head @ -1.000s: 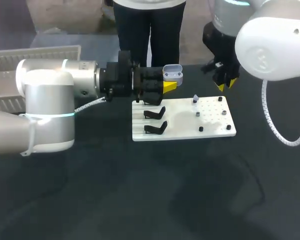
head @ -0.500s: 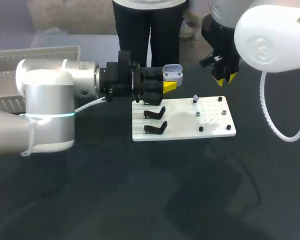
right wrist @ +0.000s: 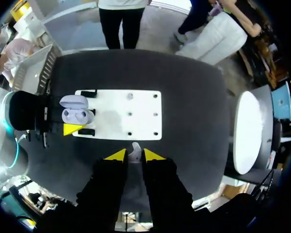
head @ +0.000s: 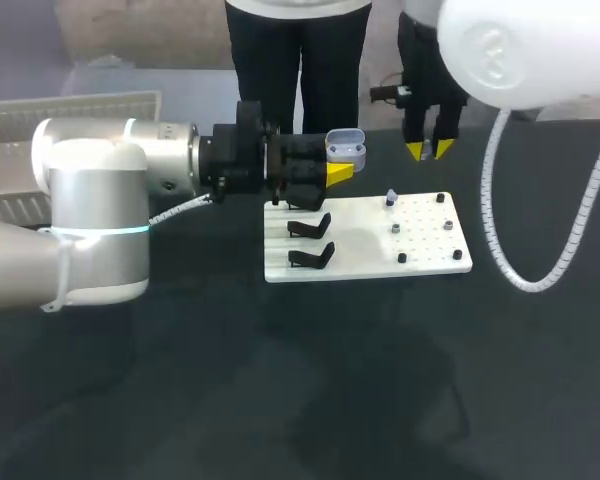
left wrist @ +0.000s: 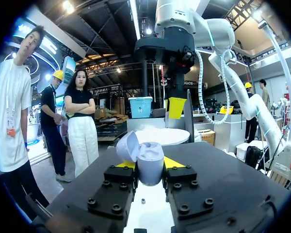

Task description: Pick up each earbud case from the left stands, insert the matching earbuds, close the lid, and place the case in the box.

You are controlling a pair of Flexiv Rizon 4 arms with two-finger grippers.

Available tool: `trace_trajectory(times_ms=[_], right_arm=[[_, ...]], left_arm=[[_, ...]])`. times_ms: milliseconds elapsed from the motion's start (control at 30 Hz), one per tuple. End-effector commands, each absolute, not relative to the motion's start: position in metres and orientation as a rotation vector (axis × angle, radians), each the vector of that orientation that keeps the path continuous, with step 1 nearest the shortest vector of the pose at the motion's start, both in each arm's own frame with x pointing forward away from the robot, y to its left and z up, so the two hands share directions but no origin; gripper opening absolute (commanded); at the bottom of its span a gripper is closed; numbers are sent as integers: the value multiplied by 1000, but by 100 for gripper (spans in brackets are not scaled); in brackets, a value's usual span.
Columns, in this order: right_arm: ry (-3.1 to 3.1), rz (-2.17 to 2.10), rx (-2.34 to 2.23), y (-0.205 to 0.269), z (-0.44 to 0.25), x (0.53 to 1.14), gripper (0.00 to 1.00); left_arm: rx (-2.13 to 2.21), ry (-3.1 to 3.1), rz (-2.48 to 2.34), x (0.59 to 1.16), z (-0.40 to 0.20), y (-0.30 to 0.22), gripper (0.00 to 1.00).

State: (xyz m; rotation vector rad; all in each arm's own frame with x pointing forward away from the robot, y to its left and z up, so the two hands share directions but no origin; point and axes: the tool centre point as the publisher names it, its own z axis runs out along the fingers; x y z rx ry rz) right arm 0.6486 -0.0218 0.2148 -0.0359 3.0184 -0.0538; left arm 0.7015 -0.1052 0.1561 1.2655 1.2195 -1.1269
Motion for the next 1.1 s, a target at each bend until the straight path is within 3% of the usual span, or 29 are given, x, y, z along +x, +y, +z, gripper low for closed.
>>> trace_trajectory(times_ms=[33,467,1100], right_arm=[[3017,-102,837,-3,220,649,0],[2920,-250,1119,22,234,642,0],[2907,-238,1106,28,237,640,0]], left_arm=[[1260,1215,-1122,700,155,-105,0],[1260,1215,-1122,700,155,-105,0],[1260,1215,-1122,700,155,-105,0]])
